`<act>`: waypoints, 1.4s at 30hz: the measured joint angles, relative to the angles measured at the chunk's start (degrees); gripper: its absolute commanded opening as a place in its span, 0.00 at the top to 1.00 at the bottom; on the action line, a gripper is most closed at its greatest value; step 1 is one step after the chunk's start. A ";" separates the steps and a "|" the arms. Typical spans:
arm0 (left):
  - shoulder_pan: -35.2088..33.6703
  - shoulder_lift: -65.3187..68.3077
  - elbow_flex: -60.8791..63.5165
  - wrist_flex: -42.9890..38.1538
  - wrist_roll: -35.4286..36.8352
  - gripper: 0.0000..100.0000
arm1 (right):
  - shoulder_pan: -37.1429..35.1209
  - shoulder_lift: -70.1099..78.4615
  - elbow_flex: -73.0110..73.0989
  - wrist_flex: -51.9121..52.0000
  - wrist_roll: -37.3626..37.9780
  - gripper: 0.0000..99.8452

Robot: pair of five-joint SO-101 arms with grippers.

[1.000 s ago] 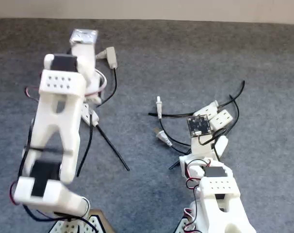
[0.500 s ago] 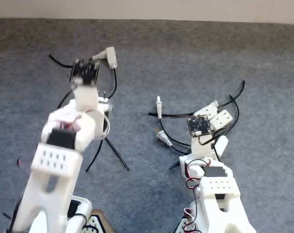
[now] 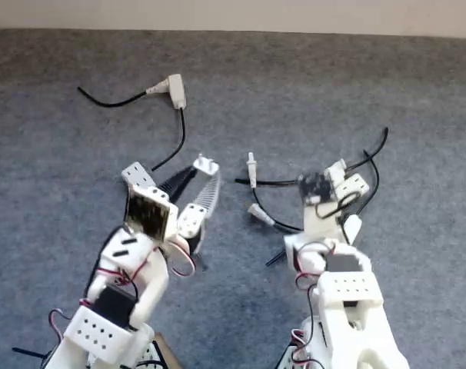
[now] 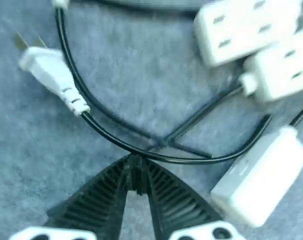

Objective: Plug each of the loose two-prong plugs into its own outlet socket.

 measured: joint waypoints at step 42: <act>3.87 -8.44 7.91 -8.79 0.00 0.99 | -34.11 0.18 -42.20 11.78 10.90 0.99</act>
